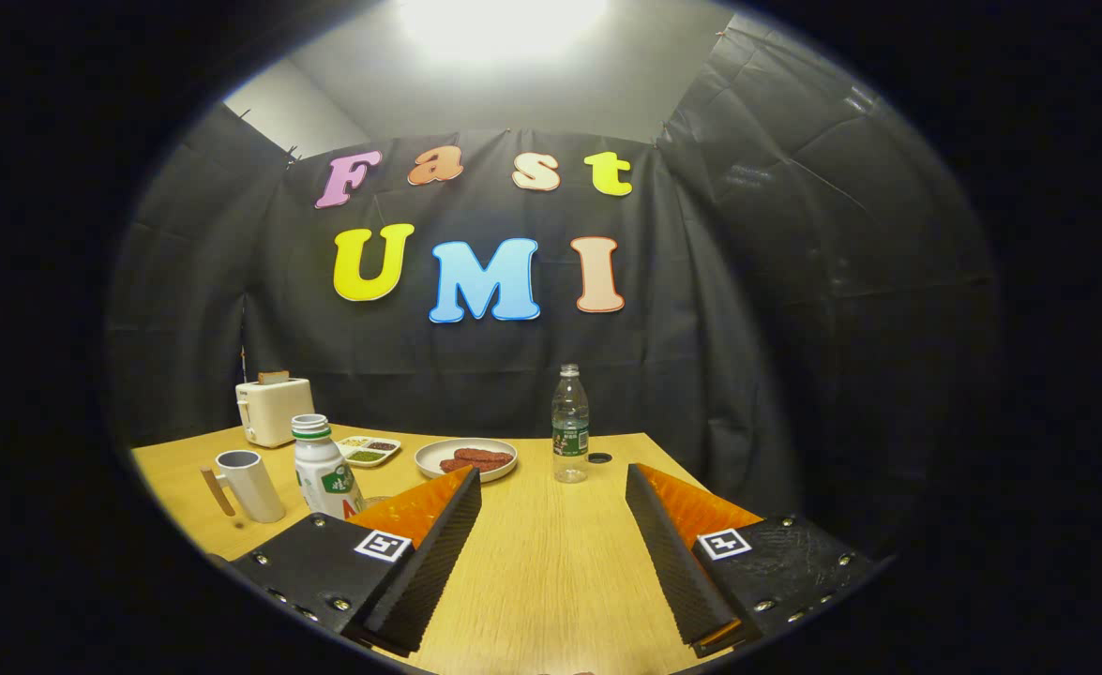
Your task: Take the bottle from table, then pour the juice into the cup, finally place the bottle on the coaster
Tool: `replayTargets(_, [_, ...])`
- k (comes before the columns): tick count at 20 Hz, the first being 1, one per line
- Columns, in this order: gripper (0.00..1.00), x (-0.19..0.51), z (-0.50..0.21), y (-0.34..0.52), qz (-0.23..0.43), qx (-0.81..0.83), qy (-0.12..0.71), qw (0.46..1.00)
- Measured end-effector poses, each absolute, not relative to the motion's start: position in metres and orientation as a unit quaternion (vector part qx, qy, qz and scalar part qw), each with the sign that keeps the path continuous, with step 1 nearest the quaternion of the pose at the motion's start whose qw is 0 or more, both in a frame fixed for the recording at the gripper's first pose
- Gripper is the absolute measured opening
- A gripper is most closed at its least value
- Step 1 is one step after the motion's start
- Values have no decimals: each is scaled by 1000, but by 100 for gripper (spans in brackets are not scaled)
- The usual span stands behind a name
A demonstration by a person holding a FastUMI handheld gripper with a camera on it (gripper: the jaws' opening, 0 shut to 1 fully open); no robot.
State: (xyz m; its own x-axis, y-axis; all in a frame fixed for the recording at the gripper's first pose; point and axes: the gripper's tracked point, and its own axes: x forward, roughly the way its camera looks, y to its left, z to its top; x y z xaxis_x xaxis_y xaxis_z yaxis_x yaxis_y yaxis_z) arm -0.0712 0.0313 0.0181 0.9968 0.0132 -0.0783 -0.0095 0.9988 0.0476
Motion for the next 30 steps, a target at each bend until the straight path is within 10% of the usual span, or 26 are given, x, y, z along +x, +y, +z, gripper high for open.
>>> replayTargets(30, [96,-22,-46,244,115,18,107,987])
